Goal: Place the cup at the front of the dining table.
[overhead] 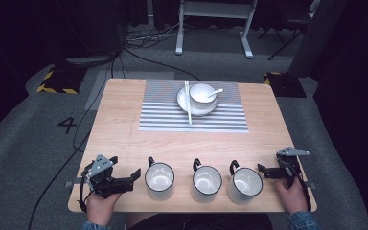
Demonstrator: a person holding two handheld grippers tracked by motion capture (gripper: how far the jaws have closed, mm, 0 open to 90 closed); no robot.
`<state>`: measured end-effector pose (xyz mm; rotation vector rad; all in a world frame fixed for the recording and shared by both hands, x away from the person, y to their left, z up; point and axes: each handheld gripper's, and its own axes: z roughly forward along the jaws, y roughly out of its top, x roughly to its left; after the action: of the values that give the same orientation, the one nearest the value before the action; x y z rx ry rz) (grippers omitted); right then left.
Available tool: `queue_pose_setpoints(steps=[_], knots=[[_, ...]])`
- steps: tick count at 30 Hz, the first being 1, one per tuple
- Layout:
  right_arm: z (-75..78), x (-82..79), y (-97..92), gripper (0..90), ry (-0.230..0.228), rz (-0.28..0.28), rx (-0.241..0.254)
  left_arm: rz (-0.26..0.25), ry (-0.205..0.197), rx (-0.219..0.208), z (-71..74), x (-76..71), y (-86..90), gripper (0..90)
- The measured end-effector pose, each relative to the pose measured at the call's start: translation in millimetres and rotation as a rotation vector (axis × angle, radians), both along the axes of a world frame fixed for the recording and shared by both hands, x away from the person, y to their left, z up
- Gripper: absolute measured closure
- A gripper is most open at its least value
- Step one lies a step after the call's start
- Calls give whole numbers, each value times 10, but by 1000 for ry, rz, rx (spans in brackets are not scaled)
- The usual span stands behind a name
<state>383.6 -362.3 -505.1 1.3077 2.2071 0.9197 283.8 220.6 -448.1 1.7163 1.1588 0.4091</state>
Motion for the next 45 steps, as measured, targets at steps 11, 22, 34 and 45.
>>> queue_pose_setpoints(steps=[11,22,34,45], knots=[[0,0,0,10,0,0,0,-69,-10,15,105,-82,-158,0],[0,0,0,10,0,0,0,-183,24,12,96,-134,-419,0],[0,0,0,10,0,0,0,-243,12,44,87,-211,-680,0],[0,0,0,10,0,0,0,-202,2,87,0,-190,-770,0]])
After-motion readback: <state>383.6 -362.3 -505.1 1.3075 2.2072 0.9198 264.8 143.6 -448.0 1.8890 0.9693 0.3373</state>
